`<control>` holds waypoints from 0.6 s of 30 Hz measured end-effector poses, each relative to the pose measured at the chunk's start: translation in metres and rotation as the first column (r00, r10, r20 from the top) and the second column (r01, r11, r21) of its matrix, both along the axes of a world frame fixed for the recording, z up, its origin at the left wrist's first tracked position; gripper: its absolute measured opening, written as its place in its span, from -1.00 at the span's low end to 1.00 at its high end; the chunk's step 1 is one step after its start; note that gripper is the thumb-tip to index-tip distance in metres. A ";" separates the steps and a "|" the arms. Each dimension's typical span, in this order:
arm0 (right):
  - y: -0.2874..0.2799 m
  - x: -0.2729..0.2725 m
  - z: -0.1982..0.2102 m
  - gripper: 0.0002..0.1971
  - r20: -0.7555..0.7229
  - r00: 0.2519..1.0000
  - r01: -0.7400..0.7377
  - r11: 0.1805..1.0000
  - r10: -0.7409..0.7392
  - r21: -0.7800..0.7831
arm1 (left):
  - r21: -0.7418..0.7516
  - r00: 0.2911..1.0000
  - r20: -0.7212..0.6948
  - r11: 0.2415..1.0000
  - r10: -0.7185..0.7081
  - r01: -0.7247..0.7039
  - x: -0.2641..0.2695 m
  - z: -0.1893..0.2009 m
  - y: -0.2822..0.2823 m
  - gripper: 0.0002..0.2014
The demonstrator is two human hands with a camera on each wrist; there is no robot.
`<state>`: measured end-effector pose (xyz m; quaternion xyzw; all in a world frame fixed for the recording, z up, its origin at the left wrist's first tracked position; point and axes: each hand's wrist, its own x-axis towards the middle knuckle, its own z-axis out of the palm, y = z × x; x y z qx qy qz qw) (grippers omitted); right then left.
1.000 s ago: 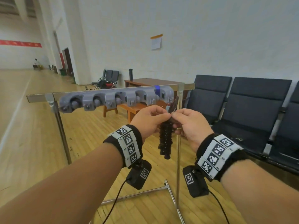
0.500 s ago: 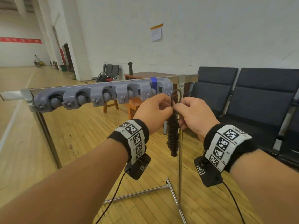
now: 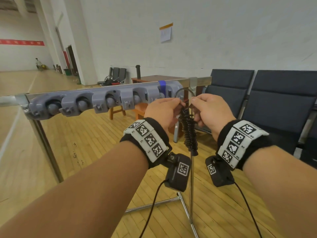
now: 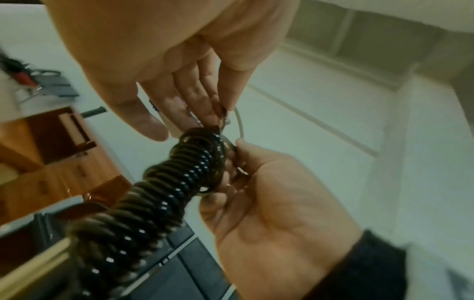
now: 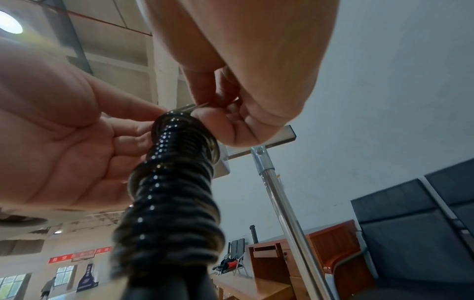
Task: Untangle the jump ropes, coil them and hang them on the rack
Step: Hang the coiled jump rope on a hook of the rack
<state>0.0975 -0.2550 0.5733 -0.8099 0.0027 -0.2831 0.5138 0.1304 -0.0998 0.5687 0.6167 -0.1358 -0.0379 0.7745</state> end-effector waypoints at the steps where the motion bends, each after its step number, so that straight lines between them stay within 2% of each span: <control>1: -0.001 0.003 -0.001 -0.69 -0.010 1.000 0.000 1.000 0.001 0.028 | -0.023 0.999 -0.046 1.000 0.004 -0.005 0.002 -0.001 -0.003 -0.79; 5: -0.001 0.015 -0.008 -0.69 -0.084 0.996 -0.027 0.997 0.033 0.069 | -0.028 0.991 -0.125 0.998 0.048 -0.052 0.016 -0.014 -0.009 -0.66; 9: 0.001 0.021 -0.023 -0.72 -0.123 0.991 -0.060 0.998 0.060 0.006 | -0.070 0.991 -0.131 0.997 0.030 -0.040 0.022 -0.032 -0.001 -0.80; 11: 0.002 0.022 -0.030 -0.74 -0.114 0.991 -0.069 0.997 0.064 -0.036 | -0.024 0.996 -0.070 0.998 0.059 -0.061 0.024 -0.039 0.002 -0.89; 15: 0.003 0.020 -0.037 -0.74 -0.077 0.996 -0.041 0.995 0.034 -0.095 | 0.206 0.982 0.156 0.969 0.109 -0.140 0.025 -0.044 0.007 -0.90; 18: 0.004 0.011 -0.037 -0.77 -0.075 0.997 -0.025 0.992 0.016 -0.122 | 0.298 0.966 0.232 0.938 0.111 -0.180 0.014 -0.044 0.013 -0.95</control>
